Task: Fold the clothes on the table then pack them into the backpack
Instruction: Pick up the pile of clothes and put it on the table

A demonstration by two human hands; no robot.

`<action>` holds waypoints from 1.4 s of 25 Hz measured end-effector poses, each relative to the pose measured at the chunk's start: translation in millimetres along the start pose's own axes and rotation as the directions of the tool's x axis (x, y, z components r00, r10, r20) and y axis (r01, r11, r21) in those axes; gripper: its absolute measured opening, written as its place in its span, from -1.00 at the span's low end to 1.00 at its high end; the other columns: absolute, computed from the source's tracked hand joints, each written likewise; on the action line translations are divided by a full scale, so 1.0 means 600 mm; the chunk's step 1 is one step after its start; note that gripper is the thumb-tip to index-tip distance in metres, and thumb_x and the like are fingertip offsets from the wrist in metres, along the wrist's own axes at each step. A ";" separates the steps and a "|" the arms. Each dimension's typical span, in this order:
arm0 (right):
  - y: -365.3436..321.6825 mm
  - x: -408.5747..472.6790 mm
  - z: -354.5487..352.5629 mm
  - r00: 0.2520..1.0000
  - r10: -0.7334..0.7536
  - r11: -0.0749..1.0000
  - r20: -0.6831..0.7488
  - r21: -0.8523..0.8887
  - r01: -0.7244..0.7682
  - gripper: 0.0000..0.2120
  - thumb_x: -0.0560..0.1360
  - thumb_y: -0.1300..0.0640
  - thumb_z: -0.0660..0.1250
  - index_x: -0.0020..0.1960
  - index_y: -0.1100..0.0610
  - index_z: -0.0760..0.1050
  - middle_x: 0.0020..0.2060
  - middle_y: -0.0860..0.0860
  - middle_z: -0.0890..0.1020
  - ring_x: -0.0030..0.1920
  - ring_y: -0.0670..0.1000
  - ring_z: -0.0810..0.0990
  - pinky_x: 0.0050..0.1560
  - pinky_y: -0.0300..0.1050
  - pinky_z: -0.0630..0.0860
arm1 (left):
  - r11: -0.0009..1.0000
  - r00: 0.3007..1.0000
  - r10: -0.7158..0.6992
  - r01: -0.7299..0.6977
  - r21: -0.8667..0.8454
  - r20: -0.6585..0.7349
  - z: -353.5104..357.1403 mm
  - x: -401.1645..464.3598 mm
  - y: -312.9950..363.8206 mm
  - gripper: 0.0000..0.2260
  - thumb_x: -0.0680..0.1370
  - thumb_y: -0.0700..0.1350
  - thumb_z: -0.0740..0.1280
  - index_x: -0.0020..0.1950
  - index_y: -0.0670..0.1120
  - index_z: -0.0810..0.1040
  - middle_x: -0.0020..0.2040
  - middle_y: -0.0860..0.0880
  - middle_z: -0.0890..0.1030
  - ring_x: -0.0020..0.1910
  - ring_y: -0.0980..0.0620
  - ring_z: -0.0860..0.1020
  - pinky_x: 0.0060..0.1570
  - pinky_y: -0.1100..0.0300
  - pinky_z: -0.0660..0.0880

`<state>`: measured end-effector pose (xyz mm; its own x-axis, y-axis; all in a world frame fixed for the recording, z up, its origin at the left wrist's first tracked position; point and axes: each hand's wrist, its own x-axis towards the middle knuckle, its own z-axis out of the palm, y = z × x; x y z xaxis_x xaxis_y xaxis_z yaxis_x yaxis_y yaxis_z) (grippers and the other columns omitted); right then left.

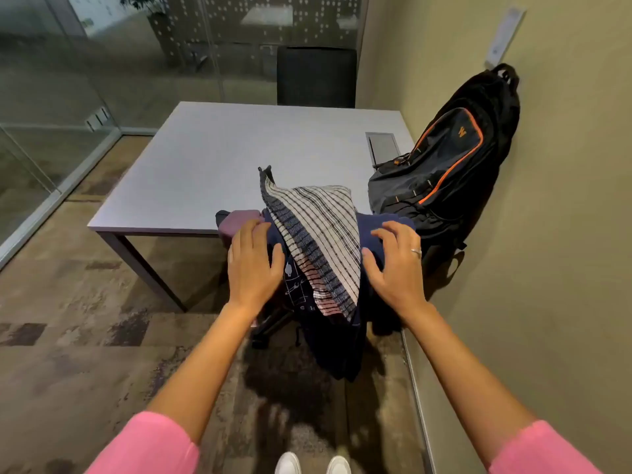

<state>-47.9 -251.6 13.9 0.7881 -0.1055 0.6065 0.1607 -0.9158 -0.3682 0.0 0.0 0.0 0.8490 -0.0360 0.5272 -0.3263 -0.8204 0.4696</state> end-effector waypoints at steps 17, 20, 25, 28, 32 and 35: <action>-0.002 0.077 0.022 0.838 0.185 0.980 0.514 -0.161 -0.117 -0.30 0.29 -0.59 0.10 -0.15 0.07 0.45 -0.26 -0.06 0.56 -0.21 -0.01 0.52 -0.25 -0.04 0.43 | 0.981 0.735 0.105 -0.187 0.052 0.670 0.030 0.102 -0.033 -0.11 0.38 0.54 -0.05 0.55 0.02 0.11 0.42 -0.10 0.41 0.35 -0.10 0.40 0.28 -0.01 0.36; 0.004 0.063 -0.001 0.842 0.239 0.968 0.483 -0.187 -0.168 -0.37 0.33 -0.54 0.10 -0.21 0.05 0.41 -0.35 -0.06 0.50 -0.29 -0.01 0.47 -0.38 -0.10 0.28 | 0.969 0.721 0.180 -0.249 0.008 0.669 0.027 0.077 -0.015 -0.13 0.40 0.53 -0.01 0.55 0.01 0.11 0.40 -0.08 0.43 0.33 -0.08 0.43 0.32 -0.02 0.33; 0.026 0.023 -0.033 0.868 0.288 0.953 0.405 -0.213 -0.217 -0.29 0.31 -0.61 -0.06 -0.28 0.02 0.43 -0.41 -0.07 0.53 -0.36 -0.07 0.49 -0.43 -0.11 0.32 | 0.963 0.703 0.234 -0.264 -0.059 0.672 0.017 0.014 0.018 -0.16 0.43 0.50 0.02 0.57 0.04 0.06 0.45 -0.05 0.36 0.37 -0.06 0.37 0.28 0.06 0.35; 0.045 -0.010 -0.050 0.886 0.304 0.944 0.351 -0.234 -0.231 -0.24 0.33 -0.60 -0.12 -0.20 0.01 0.52 -0.40 -0.07 0.56 -0.34 -0.06 0.51 -0.34 -0.05 0.46 | 0.940 0.712 0.271 -0.340 -0.019 0.648 0.010 -0.022 0.044 -0.15 0.42 0.52 -0.10 0.57 0.04 0.05 0.35 -0.07 0.39 0.28 -0.07 0.37 0.20 0.04 0.34; 0.076 -0.056 -0.091 0.924 0.255 0.958 0.286 -0.208 -0.200 -0.32 0.43 -0.51 -0.09 -0.23 0.00 0.54 -0.42 -0.11 0.54 -0.36 -0.09 0.49 -0.41 -0.10 0.33 | 0.921 0.679 0.332 -0.383 -0.069 0.655 0.010 -0.064 0.090 -0.18 0.43 0.50 -0.11 0.56 0.05 0.03 0.24 -0.07 0.33 0.17 -0.06 0.31 0.13 0.05 0.27; 0.111 -0.075 -0.125 0.934 0.251 0.956 0.253 -0.218 -0.198 -0.35 0.48 -0.44 -0.05 -0.28 0.04 0.53 -0.45 -0.10 0.53 -0.39 -0.09 0.49 -0.37 -0.08 0.34 | 0.927 0.651 0.352 -0.344 -0.152 0.672 0.024 -0.094 0.140 -0.17 0.43 0.49 -0.11 0.57 0.03 -0.01 0.27 -0.11 0.29 0.20 -0.08 0.28 0.14 0.04 0.26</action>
<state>-117.1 -336.6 14.9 0.9270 -0.2307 0.2957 -0.1320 -0.9387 -0.3185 -69.1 -75.1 -0.6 0.7173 -0.6960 0.0331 -0.6578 -0.6607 0.3616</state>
